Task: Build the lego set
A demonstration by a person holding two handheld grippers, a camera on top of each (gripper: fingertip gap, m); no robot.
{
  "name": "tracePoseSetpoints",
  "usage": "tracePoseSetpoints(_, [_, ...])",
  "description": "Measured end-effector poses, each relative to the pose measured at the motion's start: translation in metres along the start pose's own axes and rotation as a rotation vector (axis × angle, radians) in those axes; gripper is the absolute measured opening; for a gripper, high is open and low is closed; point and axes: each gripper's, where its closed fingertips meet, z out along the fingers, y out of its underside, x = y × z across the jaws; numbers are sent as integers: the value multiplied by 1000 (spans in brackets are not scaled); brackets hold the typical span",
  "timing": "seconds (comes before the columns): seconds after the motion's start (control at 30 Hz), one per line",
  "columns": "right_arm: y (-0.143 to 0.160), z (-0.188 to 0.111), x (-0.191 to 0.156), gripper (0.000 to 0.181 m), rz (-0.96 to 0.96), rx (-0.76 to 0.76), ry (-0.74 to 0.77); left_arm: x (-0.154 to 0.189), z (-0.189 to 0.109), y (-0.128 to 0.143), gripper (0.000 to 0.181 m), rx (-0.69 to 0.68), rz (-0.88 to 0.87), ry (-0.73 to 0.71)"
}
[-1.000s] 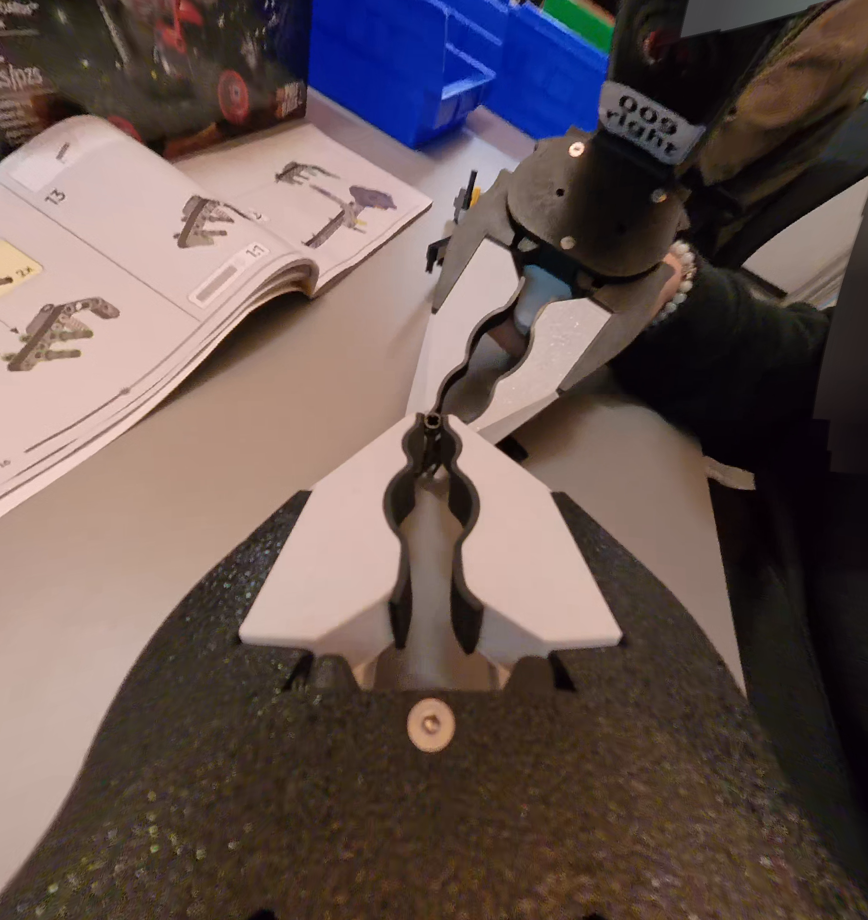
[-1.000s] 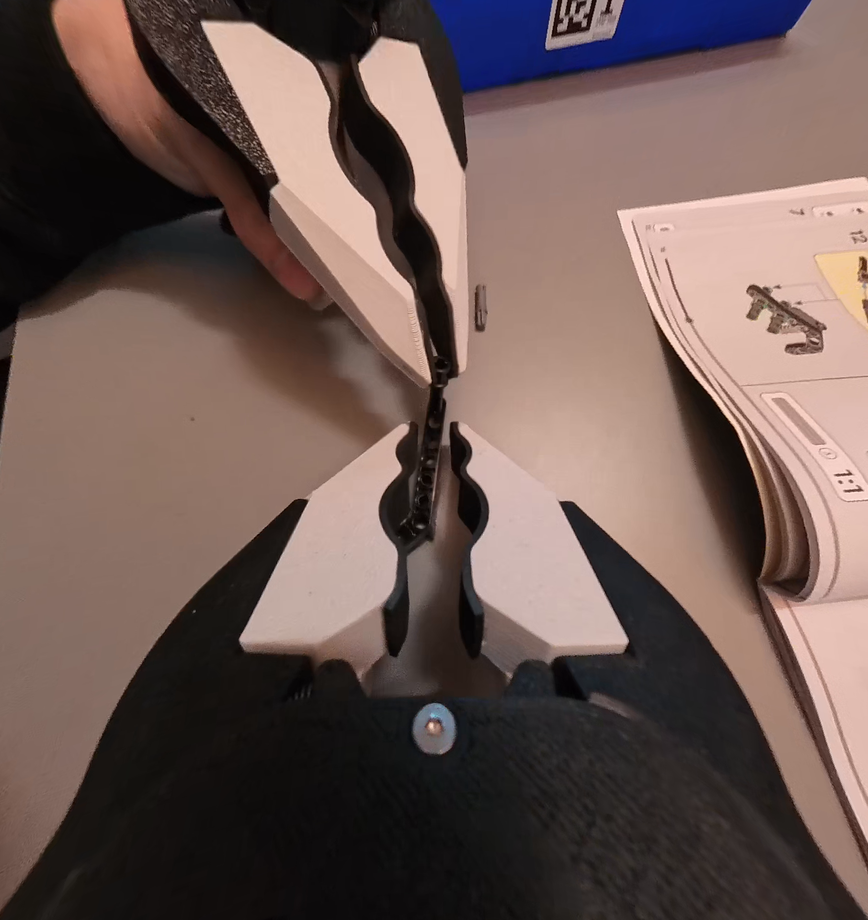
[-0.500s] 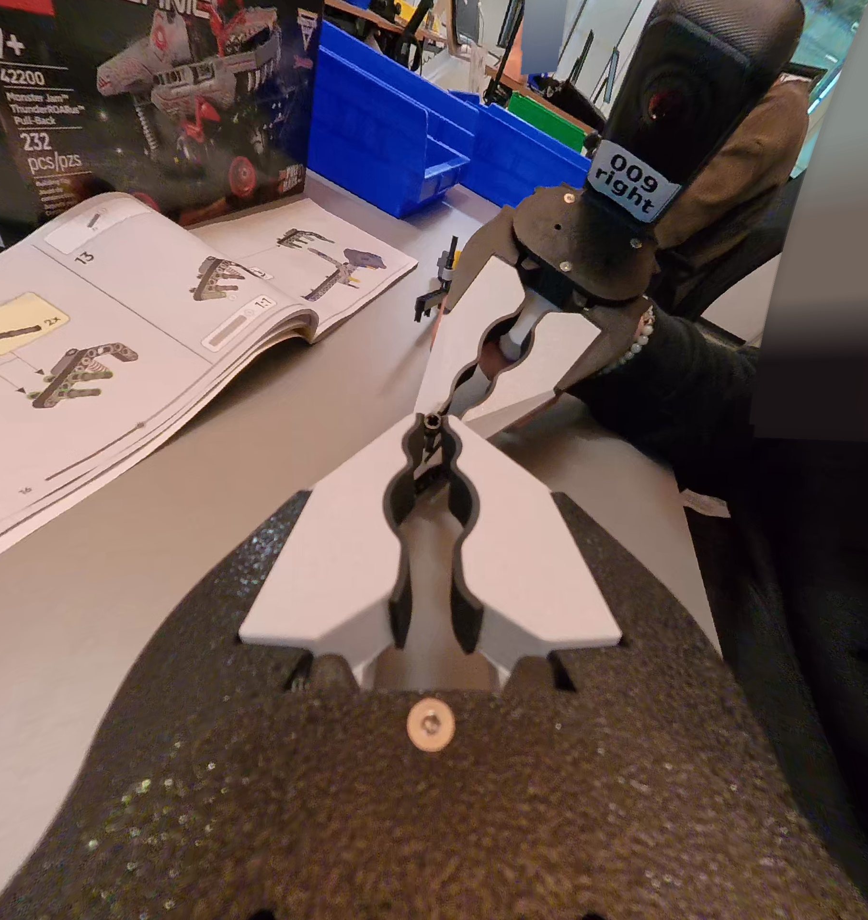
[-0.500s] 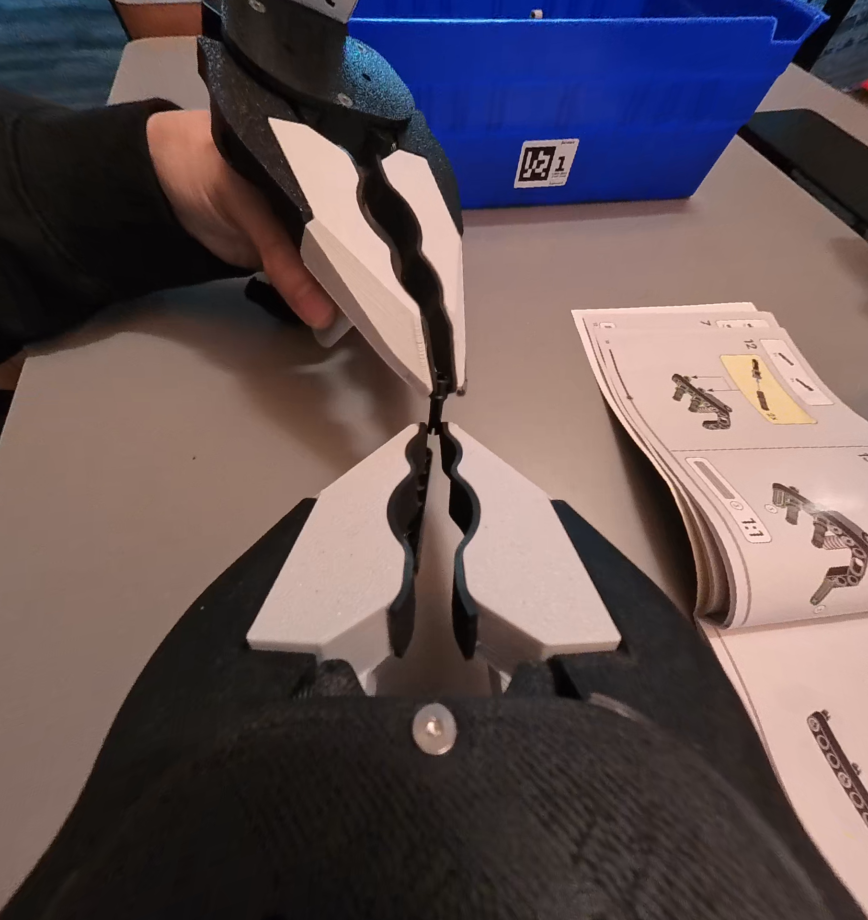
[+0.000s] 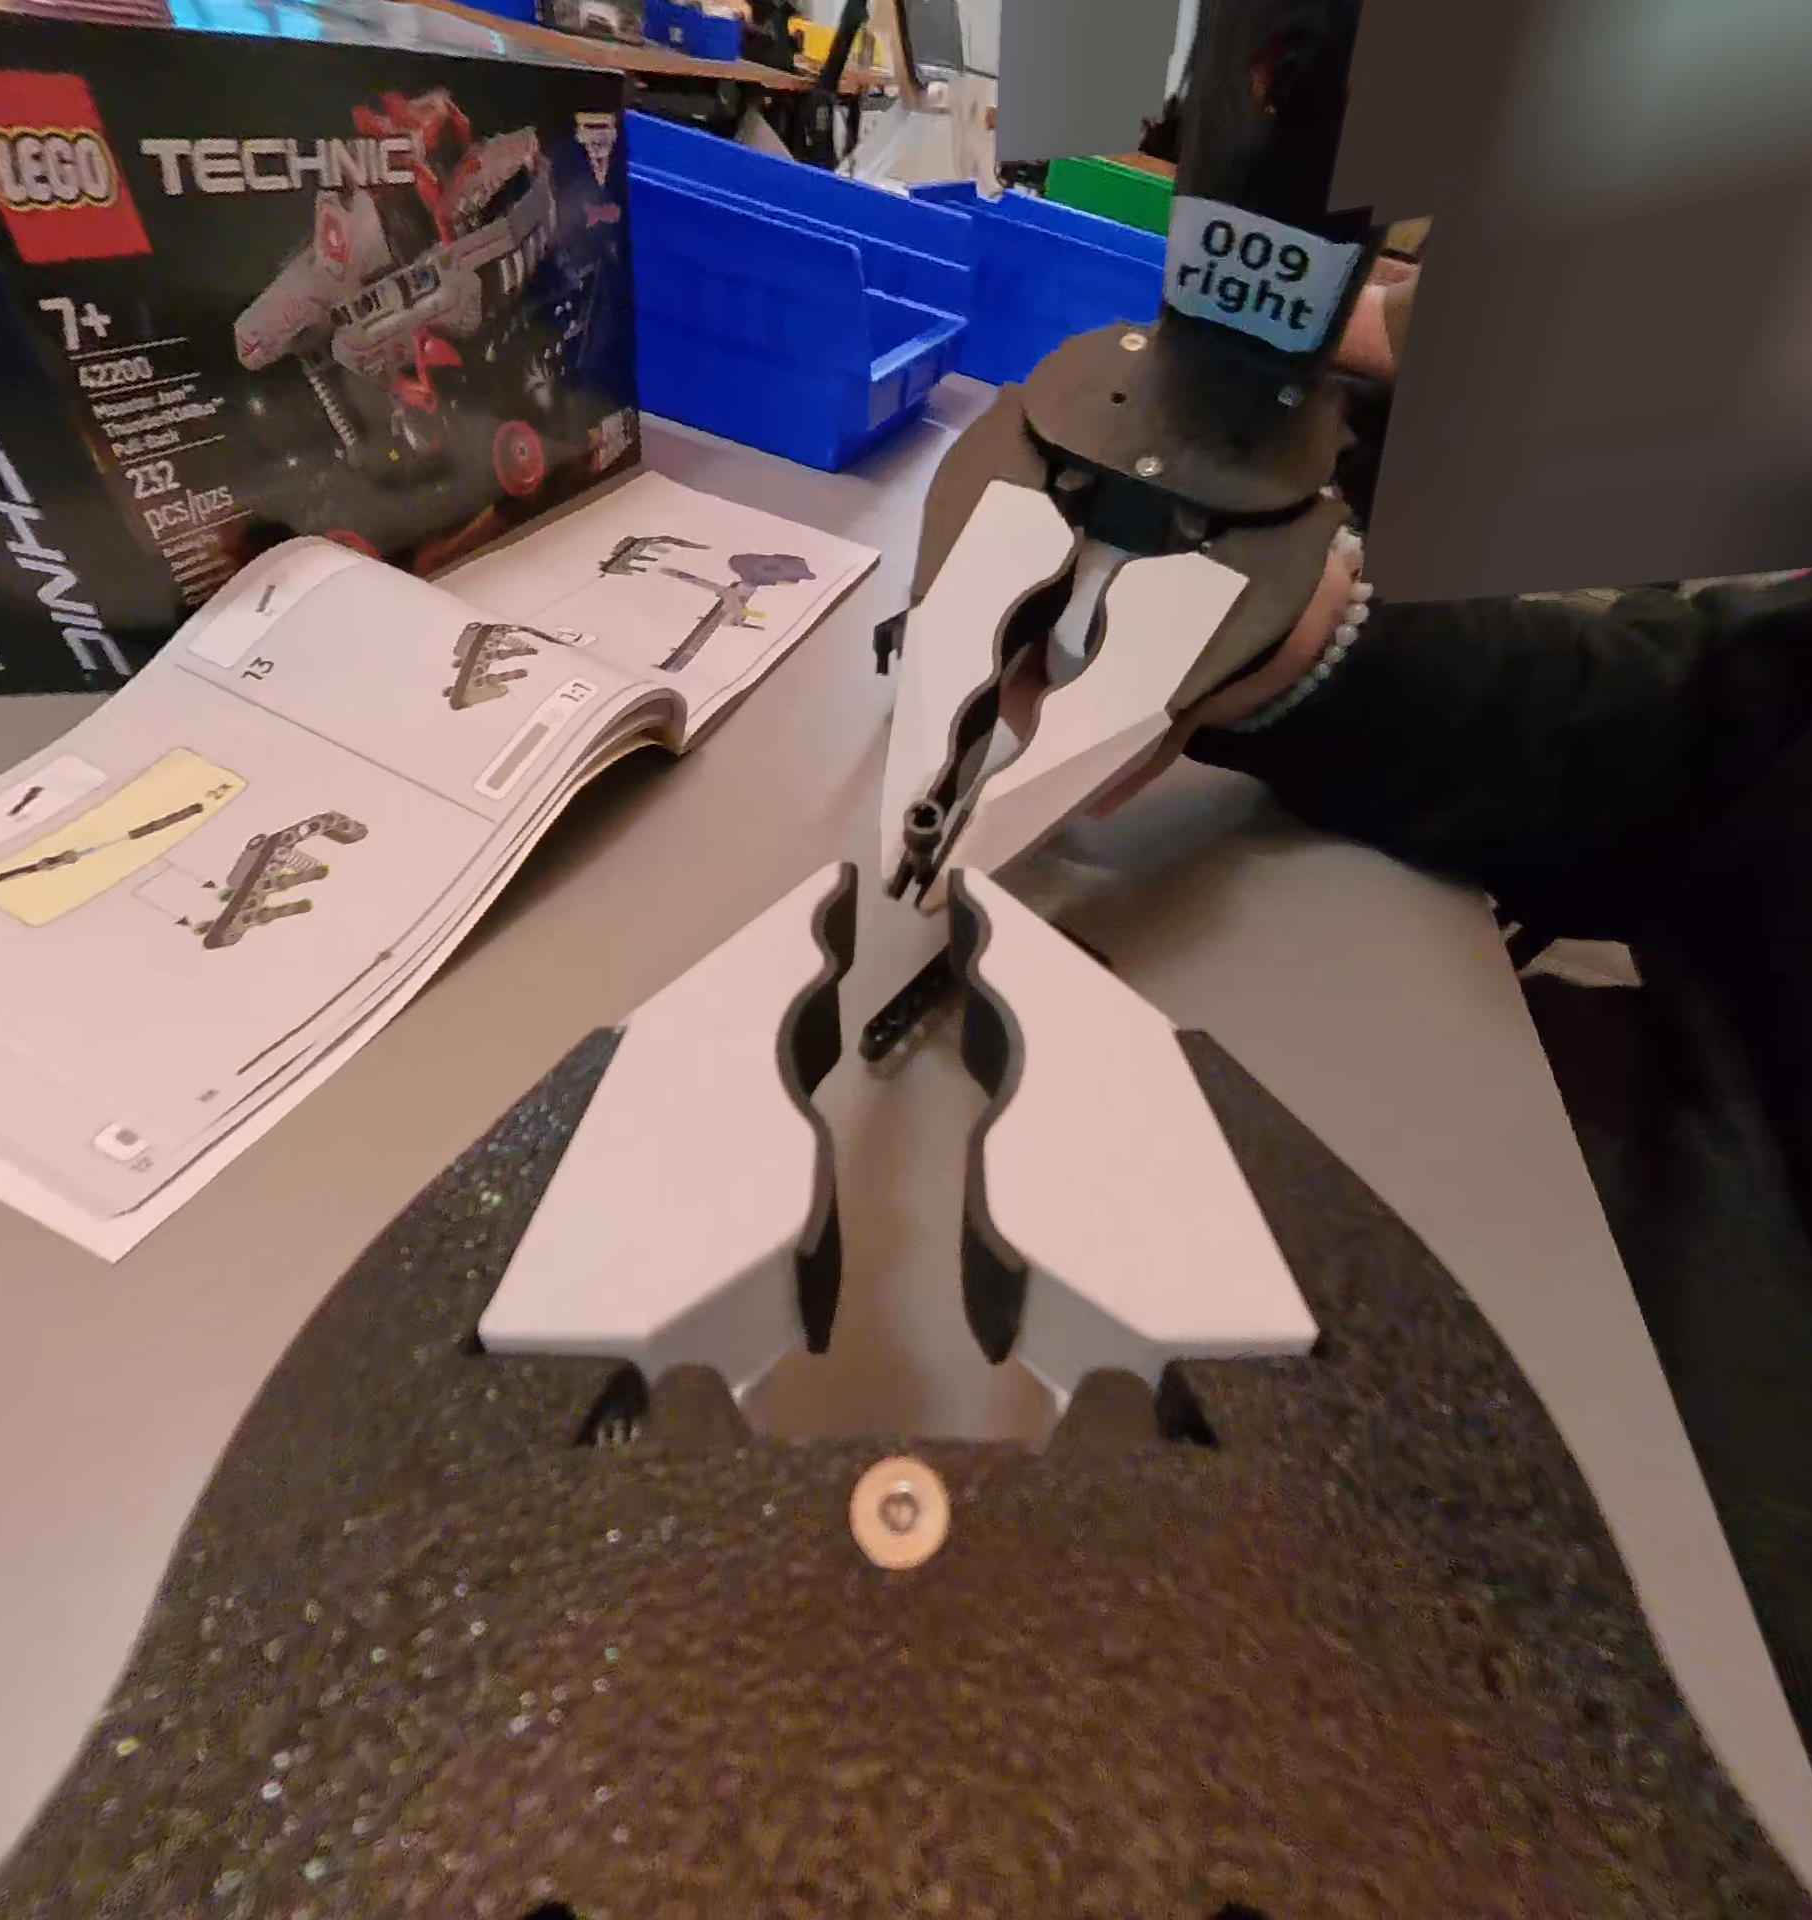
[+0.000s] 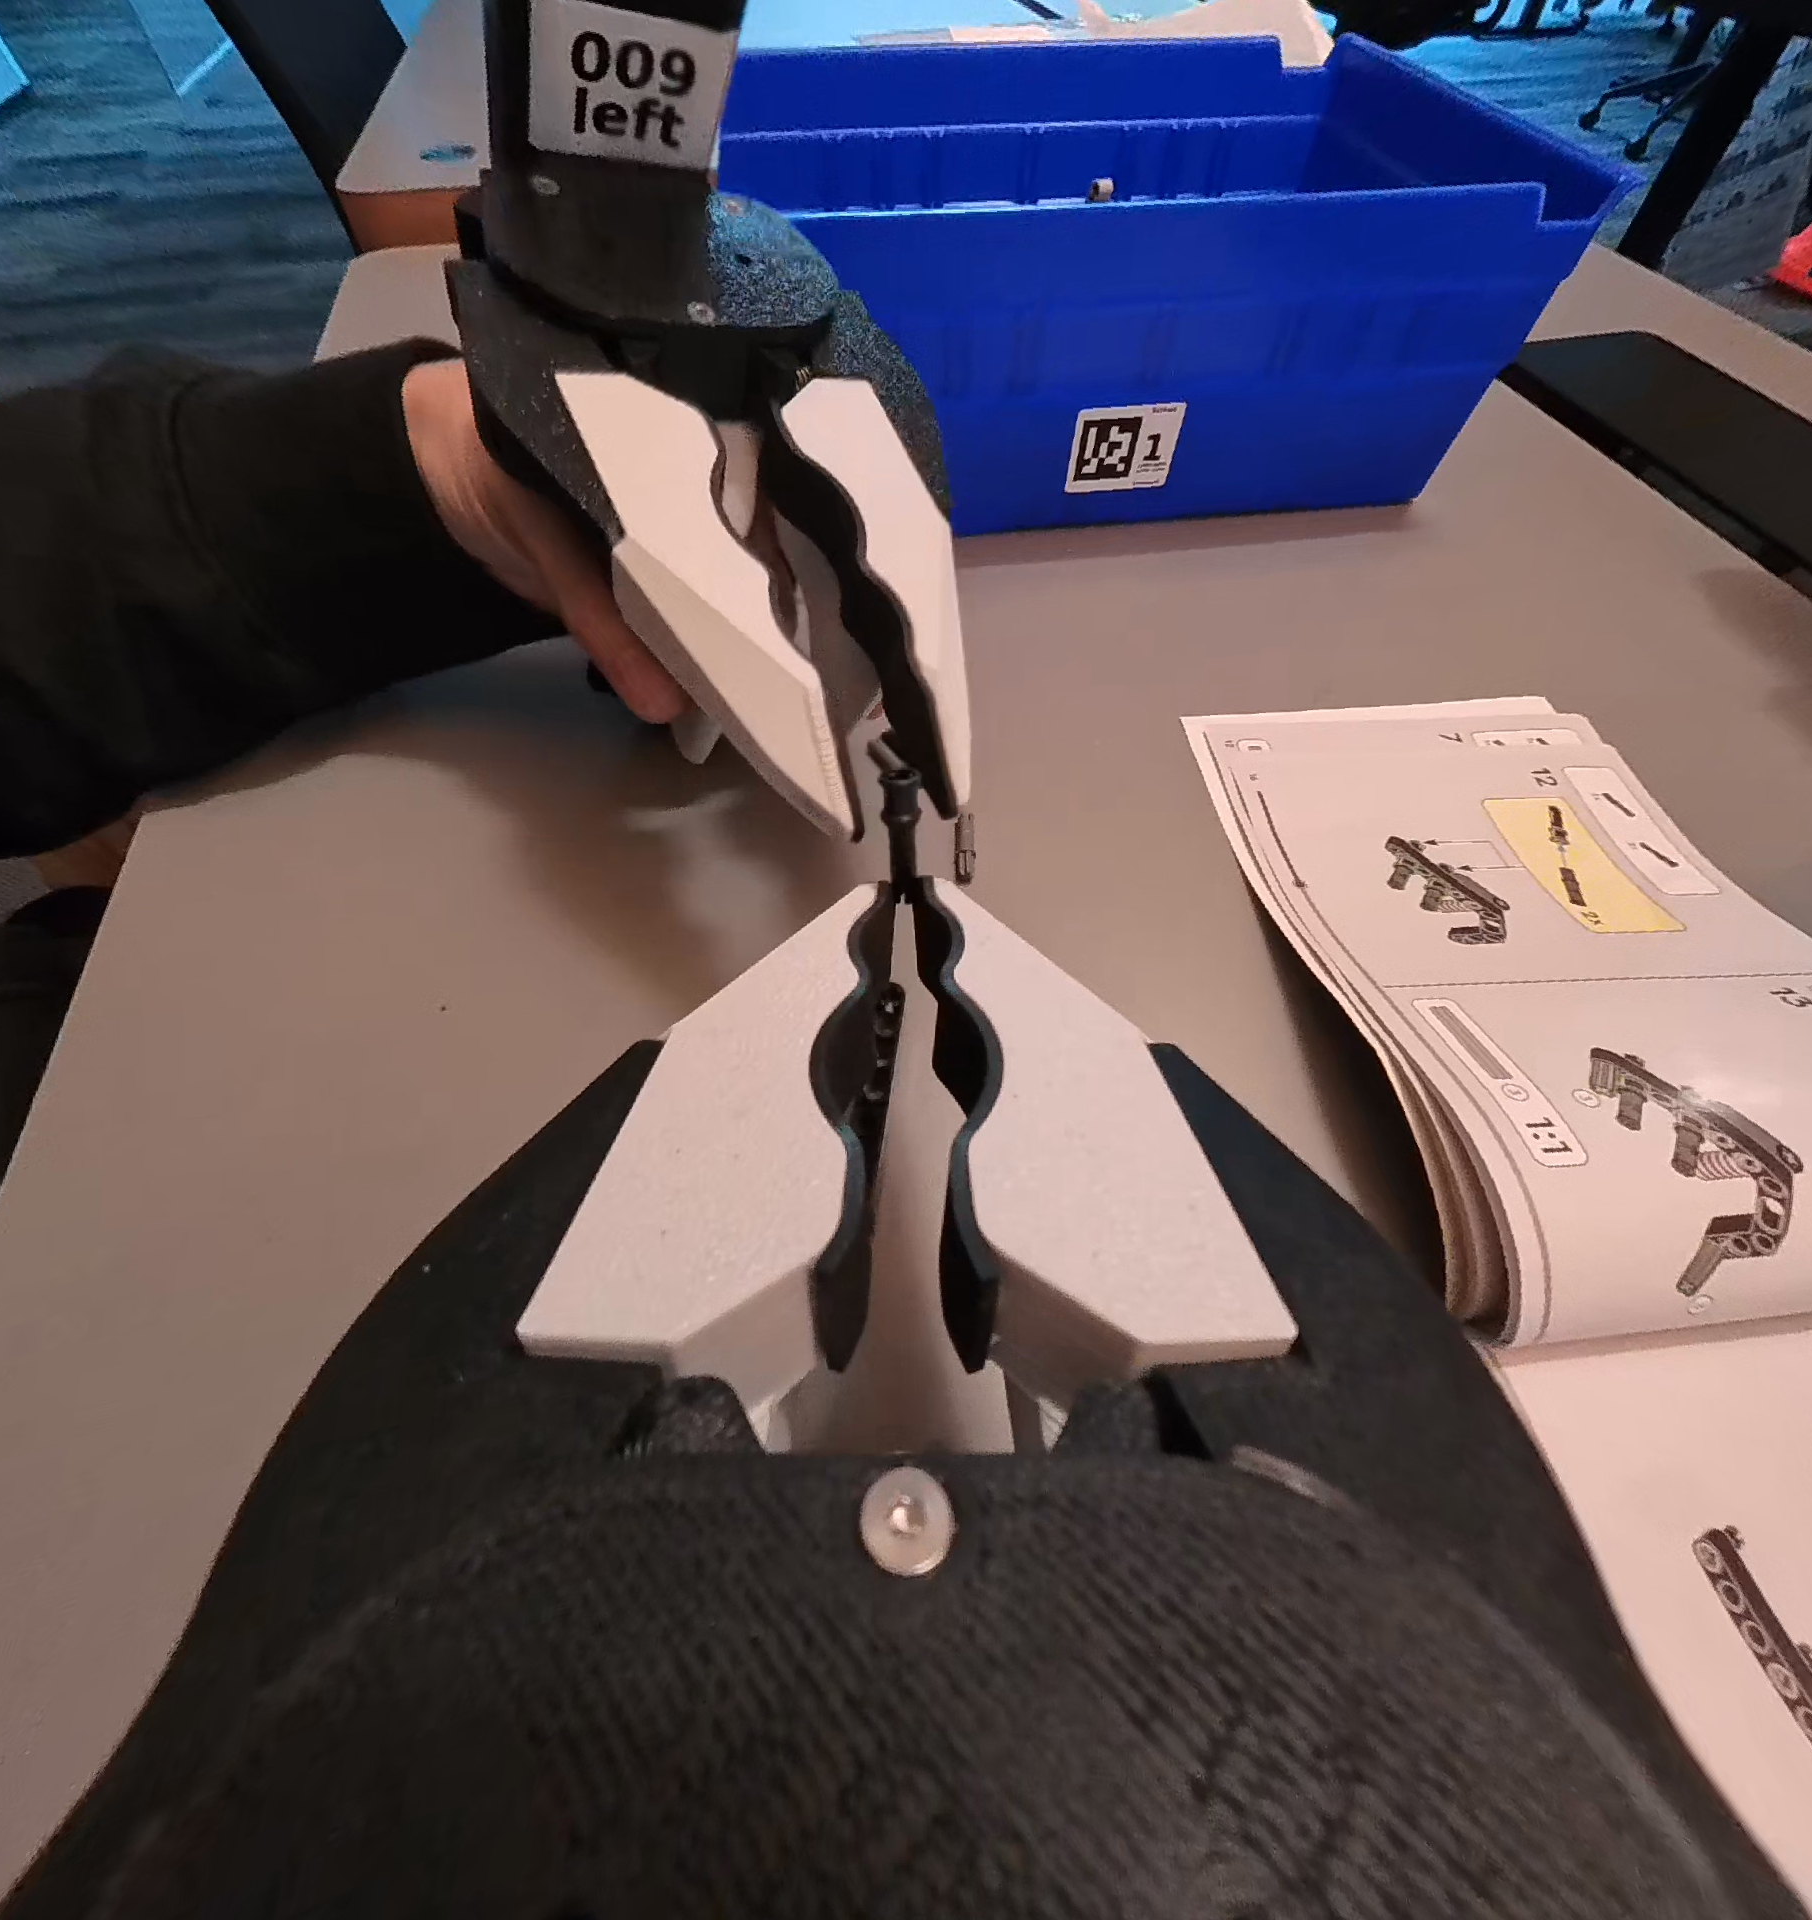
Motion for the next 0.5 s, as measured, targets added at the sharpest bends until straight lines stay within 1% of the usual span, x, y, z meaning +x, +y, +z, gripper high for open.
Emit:
tracePoseSetpoints(0.17, [-4,3,-7,2,40,34,-52,9,2,-4,5,27,-15,55])
tracePoseSetpoints(0.5, [-13,1,-9,1,109,101,-82,10,-1,-10,4,74,-38,79])
